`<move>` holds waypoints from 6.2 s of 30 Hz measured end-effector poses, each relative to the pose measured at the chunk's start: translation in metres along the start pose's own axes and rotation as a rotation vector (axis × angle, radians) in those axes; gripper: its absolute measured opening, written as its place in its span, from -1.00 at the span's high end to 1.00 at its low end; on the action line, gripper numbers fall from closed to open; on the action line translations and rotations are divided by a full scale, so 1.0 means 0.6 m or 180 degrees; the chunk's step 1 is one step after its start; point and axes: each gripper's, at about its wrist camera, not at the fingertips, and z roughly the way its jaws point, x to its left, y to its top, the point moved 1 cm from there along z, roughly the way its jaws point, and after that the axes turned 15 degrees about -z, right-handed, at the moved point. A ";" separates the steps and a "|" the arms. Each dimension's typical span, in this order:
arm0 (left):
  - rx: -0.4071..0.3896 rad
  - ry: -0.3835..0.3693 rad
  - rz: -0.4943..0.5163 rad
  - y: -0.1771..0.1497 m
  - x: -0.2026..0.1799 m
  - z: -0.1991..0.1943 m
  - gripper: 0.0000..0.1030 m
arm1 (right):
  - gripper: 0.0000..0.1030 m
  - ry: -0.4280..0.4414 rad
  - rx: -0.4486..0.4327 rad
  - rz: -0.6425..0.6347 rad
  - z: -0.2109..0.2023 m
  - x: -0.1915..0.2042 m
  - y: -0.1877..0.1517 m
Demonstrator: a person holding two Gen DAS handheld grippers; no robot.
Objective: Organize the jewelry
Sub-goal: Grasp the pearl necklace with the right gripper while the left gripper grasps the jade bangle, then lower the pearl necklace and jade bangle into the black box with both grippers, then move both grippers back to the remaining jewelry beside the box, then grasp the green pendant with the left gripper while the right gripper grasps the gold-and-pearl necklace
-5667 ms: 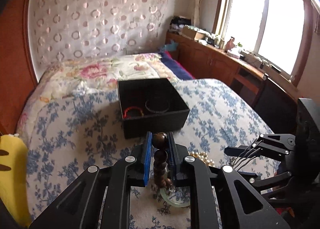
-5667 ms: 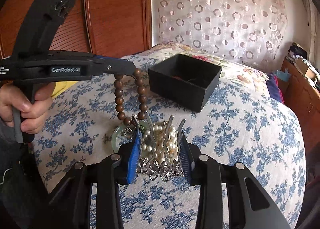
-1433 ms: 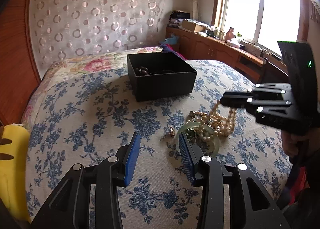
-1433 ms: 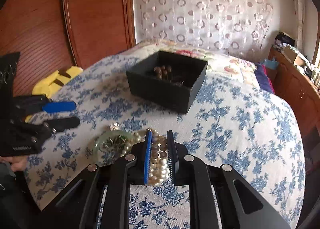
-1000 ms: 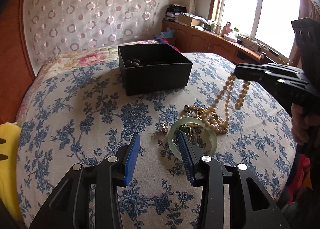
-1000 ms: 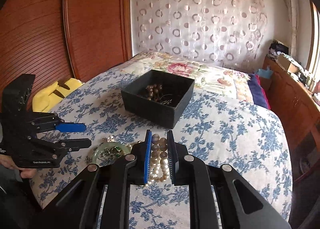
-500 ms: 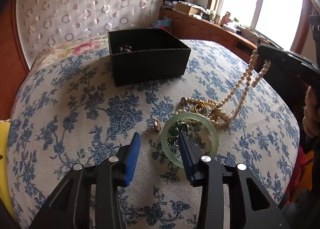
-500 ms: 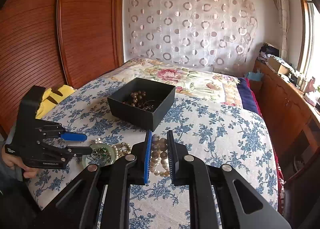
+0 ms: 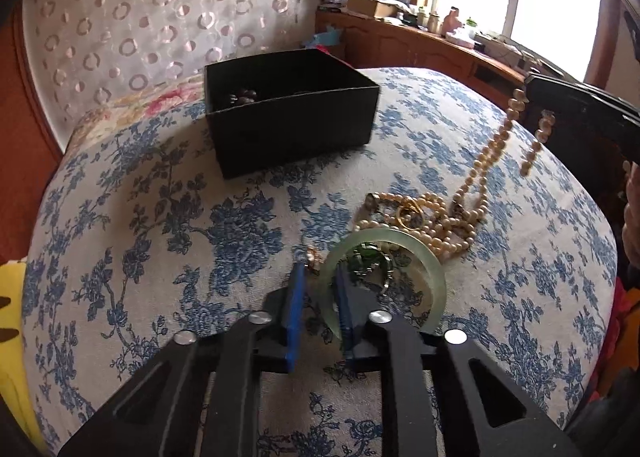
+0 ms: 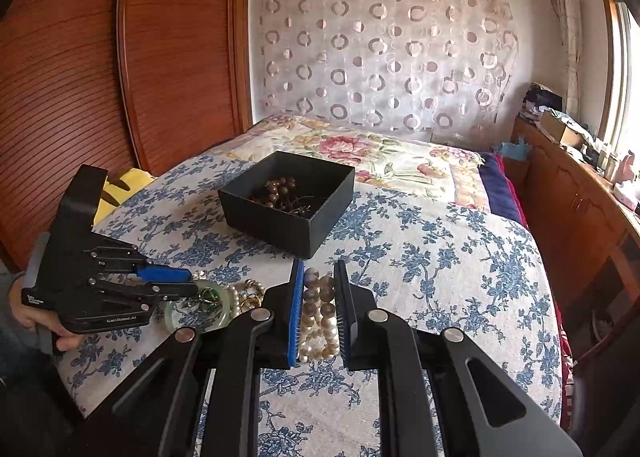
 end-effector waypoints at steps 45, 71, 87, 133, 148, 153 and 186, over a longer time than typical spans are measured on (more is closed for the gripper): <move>-0.0965 0.0030 -0.0404 0.144 0.059 -0.115 0.87 | 0.68 -0.0009 -0.0419 -0.0542 0.028 -0.026 0.224; -0.0771 0.0194 -0.0360 0.226 0.062 -0.023 0.87 | 0.40 0.0340 -0.0204 -0.0127 0.185 -0.083 0.195; -0.0591 0.0151 -0.0253 0.244 0.045 0.031 0.85 | 0.40 0.0328 -0.0034 -0.0066 0.179 -0.086 0.115; -0.0238 0.0137 -0.0317 0.022 0.023 -0.021 0.11 | 0.67 0.0846 0.0619 -0.0181 0.134 0.062 -0.060; -0.0070 0.0161 -0.0196 -0.004 -0.020 -0.004 0.31 | 0.89 0.0695 0.0659 -0.0114 0.125 0.036 -0.077; 0.0016 0.0216 -0.0169 -0.002 -0.022 0.008 0.42 | 0.89 0.0607 0.0667 -0.0207 0.125 0.045 -0.076; -0.0499 0.0125 -0.0304 0.017 -0.024 -0.084 0.92 | 0.88 0.0609 0.0663 -0.0203 0.126 0.043 -0.076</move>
